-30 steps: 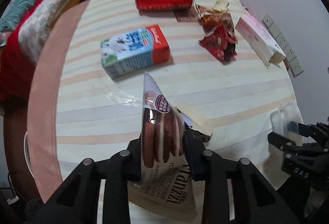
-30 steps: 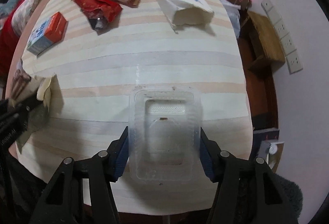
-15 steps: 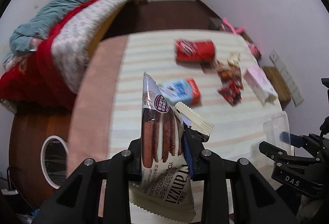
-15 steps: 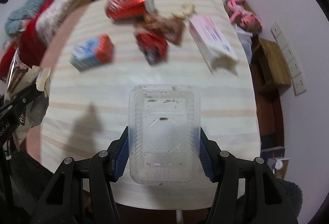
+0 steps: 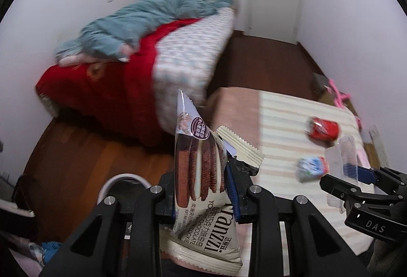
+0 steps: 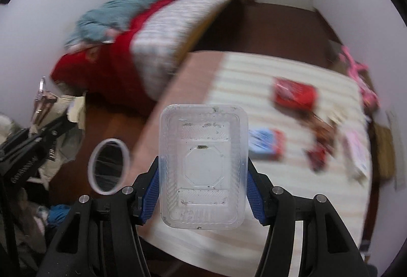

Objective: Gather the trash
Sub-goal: 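Carry both items over the white bin and open both tools to drop them, then swing both tools back over the table, then grasp the Perfectlands milk carton with the left tool while the right tool grasps the pink tissue pack, then carry both items over the white bin and open both tools to drop them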

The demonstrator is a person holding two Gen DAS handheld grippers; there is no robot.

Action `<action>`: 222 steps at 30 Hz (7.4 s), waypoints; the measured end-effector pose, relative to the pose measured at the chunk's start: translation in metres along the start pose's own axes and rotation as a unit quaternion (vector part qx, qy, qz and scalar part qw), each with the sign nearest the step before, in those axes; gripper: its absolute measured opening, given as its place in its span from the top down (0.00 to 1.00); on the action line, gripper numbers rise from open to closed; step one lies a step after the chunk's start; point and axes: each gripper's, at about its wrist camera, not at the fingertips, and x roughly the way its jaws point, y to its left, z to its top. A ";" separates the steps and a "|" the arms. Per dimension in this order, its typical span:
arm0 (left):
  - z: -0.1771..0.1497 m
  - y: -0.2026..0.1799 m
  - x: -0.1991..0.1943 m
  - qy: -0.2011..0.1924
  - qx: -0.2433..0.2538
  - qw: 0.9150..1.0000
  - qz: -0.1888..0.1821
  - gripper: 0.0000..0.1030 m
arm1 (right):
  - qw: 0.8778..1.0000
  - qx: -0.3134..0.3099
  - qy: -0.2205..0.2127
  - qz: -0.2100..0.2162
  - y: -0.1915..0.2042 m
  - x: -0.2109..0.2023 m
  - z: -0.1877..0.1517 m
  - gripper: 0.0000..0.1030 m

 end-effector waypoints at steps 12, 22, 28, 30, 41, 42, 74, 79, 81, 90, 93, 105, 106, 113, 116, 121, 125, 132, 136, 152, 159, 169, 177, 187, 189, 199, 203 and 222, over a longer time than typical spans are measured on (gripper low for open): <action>-0.037 0.210 0.096 0.115 -0.185 0.976 0.014 0.75 | 0.984 -0.115 0.097 0.096 0.213 0.150 0.037 0.40; -0.126 0.316 0.223 0.258 -0.303 0.917 -0.014 0.61 | 0.953 -0.138 0.250 0.098 0.301 0.344 0.004 0.40; -0.154 0.333 0.245 0.283 -0.338 0.898 0.004 0.06 | 0.939 -0.141 0.296 0.106 0.326 0.407 -0.014 0.39; -0.159 0.341 0.241 0.283 -0.341 0.896 0.024 0.05 | 0.934 -0.136 0.311 0.111 0.331 0.420 -0.020 0.26; -0.153 0.328 0.190 0.232 -0.282 0.923 0.120 0.03 | 0.931 -0.160 0.313 0.100 0.316 0.406 -0.032 0.00; -0.152 0.324 0.185 0.230 -0.277 0.925 0.121 0.03 | 0.931 -0.168 0.310 0.094 0.315 0.402 -0.033 0.00; -0.111 0.255 0.054 0.139 -0.215 0.958 0.131 0.03 | 0.961 -0.197 0.178 0.082 0.304 0.232 -0.007 0.00; -0.082 0.229 0.011 0.094 -0.198 0.968 0.124 0.03 | 0.970 -0.168 0.135 0.116 0.287 0.175 0.010 0.00; -0.069 0.212 -0.004 0.075 -0.182 0.973 0.122 0.03 | 0.973 -0.147 0.118 0.134 0.275 0.150 0.017 0.00; -0.024 0.082 -0.007 0.035 -0.092 0.994 0.054 0.03 | 0.990 -0.025 0.037 0.136 0.136 0.045 0.038 0.00; -0.018 0.023 0.021 0.054 -0.060 0.997 0.011 0.03 | 0.996 0.022 0.027 0.083 0.057 0.028 0.034 0.00; -0.031 -0.259 0.160 0.137 0.243 0.957 -0.080 0.03 | 0.971 0.187 0.090 -0.123 -0.262 0.030 -0.025 0.00; -0.037 -0.278 0.173 0.143 0.291 0.943 -0.076 0.03 | 0.968 0.190 0.094 -0.131 -0.280 0.031 -0.026 0.00; -0.059 -0.324 0.212 0.192 0.453 0.865 -0.096 0.05 | 0.961 0.180 0.137 -0.158 -0.354 0.063 -0.020 0.00; -0.061 -0.331 0.217 0.191 0.475 0.853 -0.101 0.32 | 0.959 0.173 0.155 -0.163 -0.368 0.088 -0.017 0.00; -0.042 -0.325 0.220 0.218 0.384 0.890 -0.116 0.37 | 0.961 0.157 0.162 -0.160 -0.370 0.113 -0.015 0.08; -0.013 -0.296 0.236 0.257 0.211 0.934 -0.130 0.38 | 0.962 0.166 0.172 -0.135 -0.370 0.124 -0.020 0.45; -0.014 -0.294 0.255 0.267 0.219 0.927 -0.147 0.37 | 0.953 0.217 0.202 -0.064 -0.361 0.119 -0.039 0.44; -0.023 -0.302 0.253 0.241 0.281 0.920 -0.132 0.37 | 0.957 0.182 0.205 -0.092 -0.350 0.122 -0.035 0.44; -0.061 -0.296 0.207 0.178 0.252 0.947 -0.090 0.54 | 0.962 0.118 0.191 -0.152 -0.326 0.137 -0.031 0.47; -0.069 -0.268 0.159 0.134 0.181 0.970 -0.089 0.54 | 0.968 0.127 0.156 -0.150 -0.299 0.109 -0.044 0.48; -0.022 -0.192 0.083 0.060 0.103 0.988 -0.101 0.54 | 0.981 0.135 0.070 -0.116 -0.235 0.027 -0.050 0.48; 0.000 -0.083 0.040 0.008 0.041 0.996 -0.075 0.54 | 0.995 0.085 0.019 -0.036 -0.118 -0.009 -0.019 0.48; 0.004 0.094 0.020 -0.007 -0.055 0.998 0.014 0.54 | 0.996 -0.030 0.031 0.080 0.091 0.042 0.032 0.48; 0.000 0.121 0.025 0.001 -0.074 0.997 0.028 0.54 | 0.993 -0.047 0.043 0.097 0.126 0.062 0.040 0.48; -0.059 0.259 0.116 0.122 -0.230 0.965 0.019 0.54 | 0.973 -0.108 0.153 0.137 0.268 0.207 0.036 0.48; -0.086 0.291 0.163 0.179 -0.283 0.942 -0.019 0.54 | 0.962 -0.114 0.209 0.130 0.289 0.269 0.021 0.48; -0.139 0.337 0.185 0.237 -0.323 0.914 0.060 0.02 | 0.929 -0.106 0.321 0.149 0.319 0.393 -0.012 0.01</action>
